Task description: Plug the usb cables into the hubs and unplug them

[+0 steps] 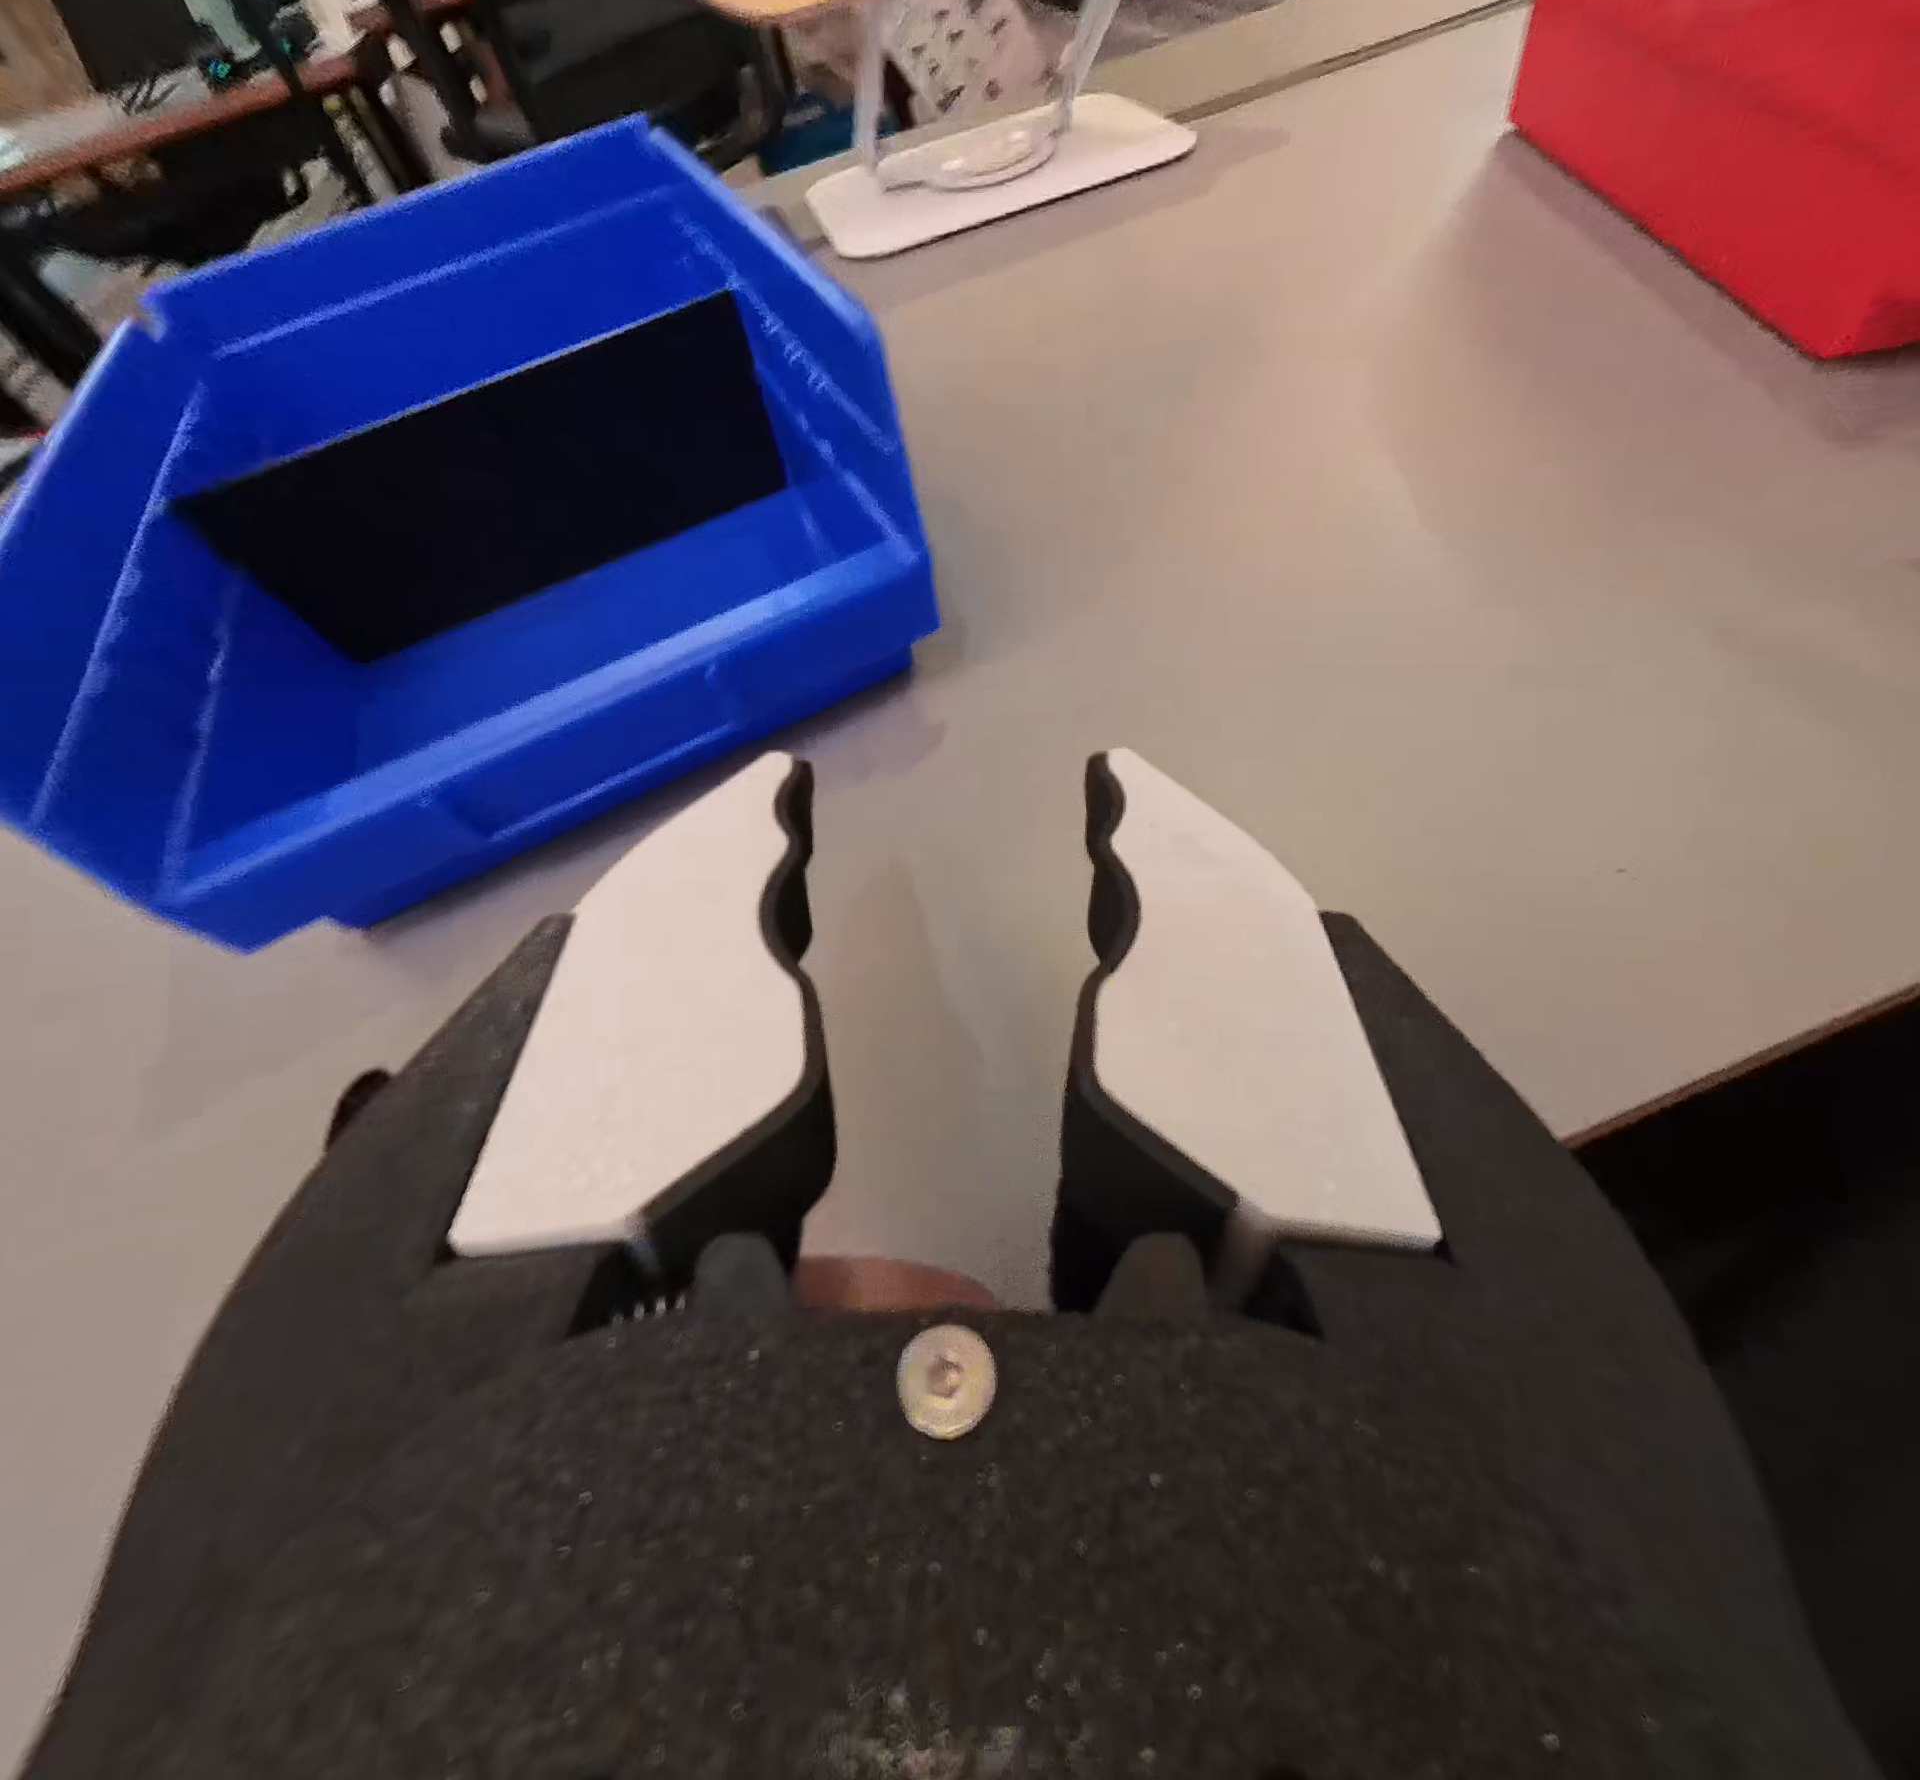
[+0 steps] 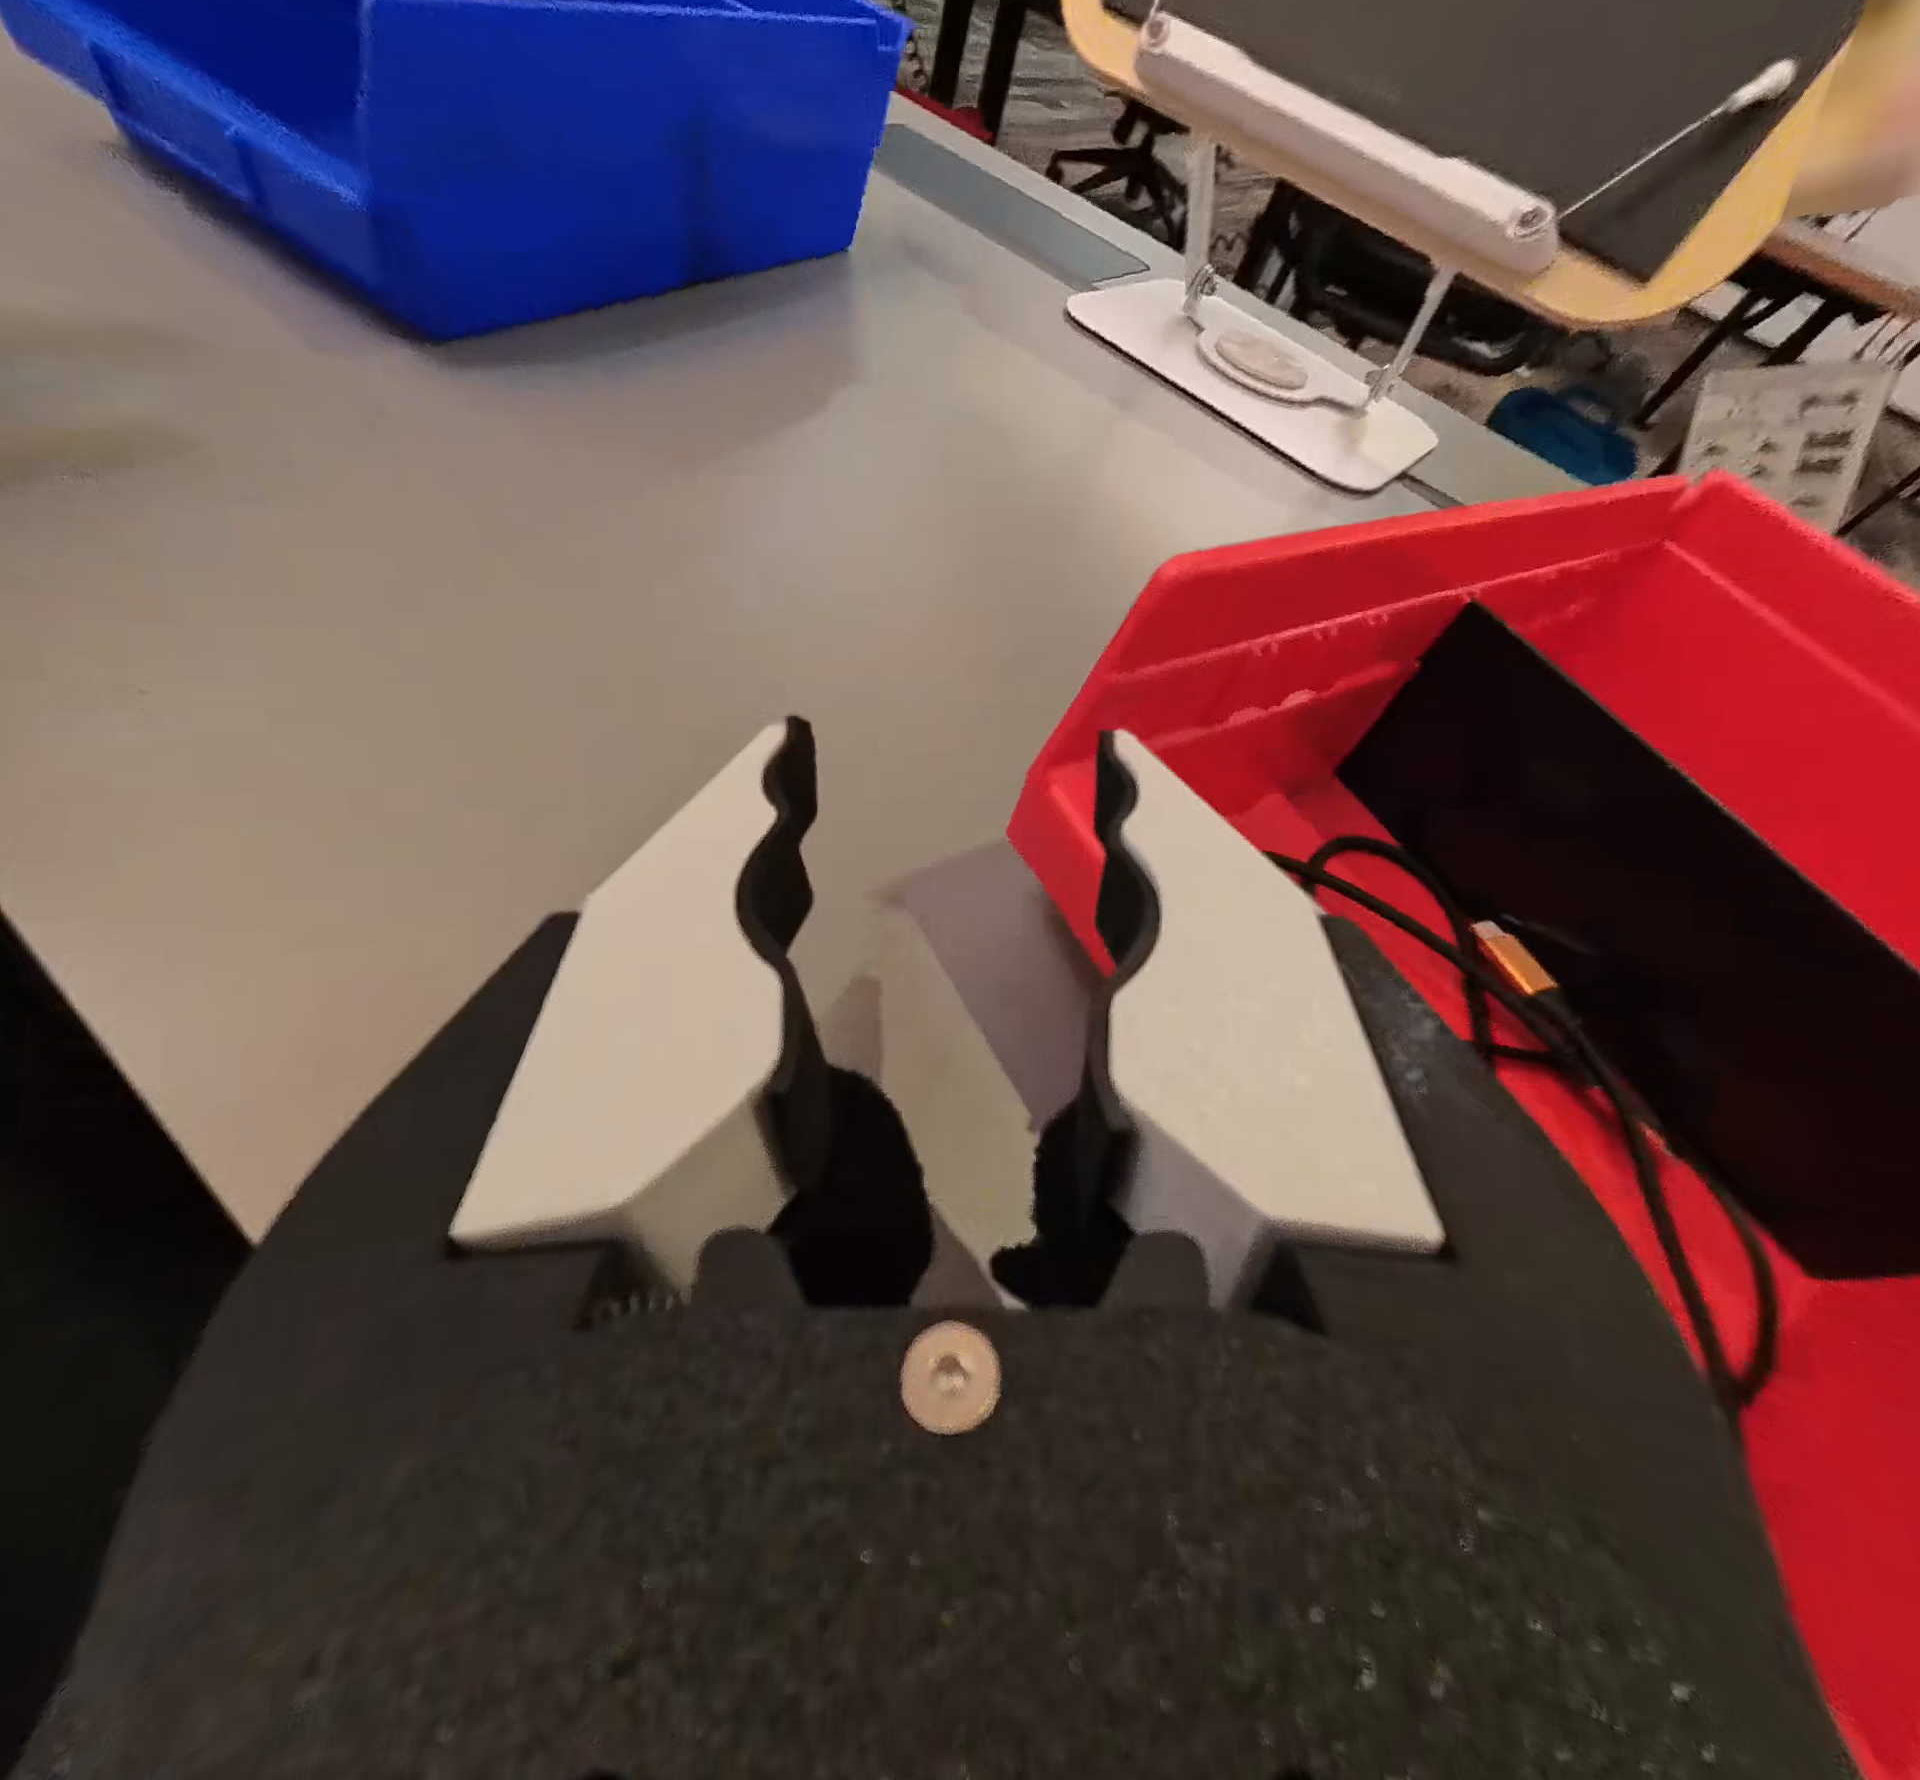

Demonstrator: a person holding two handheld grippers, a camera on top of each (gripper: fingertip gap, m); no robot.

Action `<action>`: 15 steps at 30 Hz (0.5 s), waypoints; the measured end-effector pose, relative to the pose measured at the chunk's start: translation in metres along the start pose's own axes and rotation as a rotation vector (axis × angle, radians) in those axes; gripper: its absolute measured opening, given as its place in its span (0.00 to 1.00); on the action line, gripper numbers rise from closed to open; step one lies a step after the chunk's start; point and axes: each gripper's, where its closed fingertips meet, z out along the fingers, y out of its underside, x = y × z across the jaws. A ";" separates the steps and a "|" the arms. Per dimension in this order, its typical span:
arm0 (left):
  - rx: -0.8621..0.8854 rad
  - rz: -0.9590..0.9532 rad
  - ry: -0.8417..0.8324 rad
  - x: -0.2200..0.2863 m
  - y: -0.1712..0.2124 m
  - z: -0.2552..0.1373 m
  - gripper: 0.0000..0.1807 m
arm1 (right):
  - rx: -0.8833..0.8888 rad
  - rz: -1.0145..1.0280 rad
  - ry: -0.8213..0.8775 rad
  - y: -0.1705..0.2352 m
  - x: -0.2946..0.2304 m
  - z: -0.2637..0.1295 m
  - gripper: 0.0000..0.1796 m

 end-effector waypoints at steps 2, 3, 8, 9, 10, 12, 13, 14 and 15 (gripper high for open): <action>0.023 0.023 0.066 0.016 -0.009 0.010 0.27 | -0.004 -0.033 0.041 0.004 0.003 -0.010 0.31; 0.043 0.018 0.108 0.027 -0.015 0.015 0.27 | -0.008 -0.041 0.075 0.007 0.009 -0.017 0.32; 0.098 0.022 0.343 0.094 -0.047 0.040 0.22 | -0.010 0.054 0.285 0.021 0.056 -0.059 0.33; 0.105 0.045 0.371 0.108 -0.052 0.046 0.23 | -0.002 0.091 0.328 0.024 0.067 -0.069 0.32; 0.113 0.071 0.399 0.122 -0.058 0.053 0.22 | 0.010 0.130 0.371 0.026 0.076 -0.081 0.32; 0.121 0.113 0.465 0.154 -0.070 0.070 0.22 | 0.039 0.201 0.446 0.030 0.093 -0.103 0.32; 0.128 0.118 0.498 0.172 -0.076 0.078 0.23 | 0.050 0.233 0.483 0.032 0.100 -0.114 0.32; 0.135 0.109 0.529 0.189 -0.084 0.086 0.25 | 0.056 0.261 0.525 0.036 0.107 -0.124 0.32; 0.142 0.093 0.561 0.205 -0.094 0.094 0.26 | 0.054 0.287 0.568 0.041 0.114 -0.132 0.32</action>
